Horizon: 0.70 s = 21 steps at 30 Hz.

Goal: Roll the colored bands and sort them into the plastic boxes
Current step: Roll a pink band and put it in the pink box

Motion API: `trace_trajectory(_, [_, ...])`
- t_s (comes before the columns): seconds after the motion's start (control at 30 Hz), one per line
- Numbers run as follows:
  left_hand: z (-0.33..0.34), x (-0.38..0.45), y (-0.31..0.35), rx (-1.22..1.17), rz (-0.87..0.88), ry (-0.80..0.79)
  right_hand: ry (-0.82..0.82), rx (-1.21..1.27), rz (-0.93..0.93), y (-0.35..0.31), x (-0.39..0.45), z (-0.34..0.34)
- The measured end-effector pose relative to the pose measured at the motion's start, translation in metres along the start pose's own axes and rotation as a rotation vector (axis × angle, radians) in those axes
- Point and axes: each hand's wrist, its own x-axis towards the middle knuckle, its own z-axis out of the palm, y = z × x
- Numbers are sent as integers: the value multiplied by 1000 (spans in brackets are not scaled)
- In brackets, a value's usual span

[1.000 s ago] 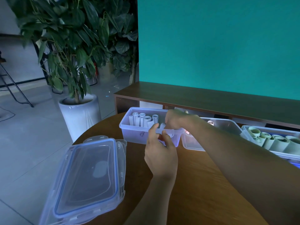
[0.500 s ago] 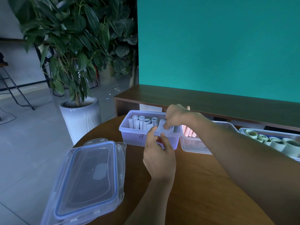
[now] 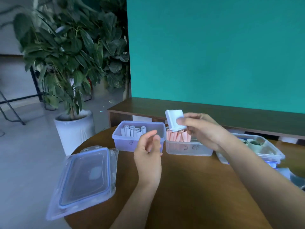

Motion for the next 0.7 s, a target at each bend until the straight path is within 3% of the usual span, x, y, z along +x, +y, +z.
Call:
trace_trajectory(0.2, [4, -82, 35, -257, -204, -291, -32, 313, 108, 47, -106, -12])
trace_trajectory(0.4, [-2, -127, 32, -211, -299, -412, 40, 428, 69, 83, -161, -18])
trace_trajectory(0.53, [-4, -139, 30, -212, -343, -441, -5, 482, 56, 90, -179, -26])
trace_trajectory(0.7, [-4, -147, 27, -275, -531, -458, -10, 456, 95, 100, -192, -30])
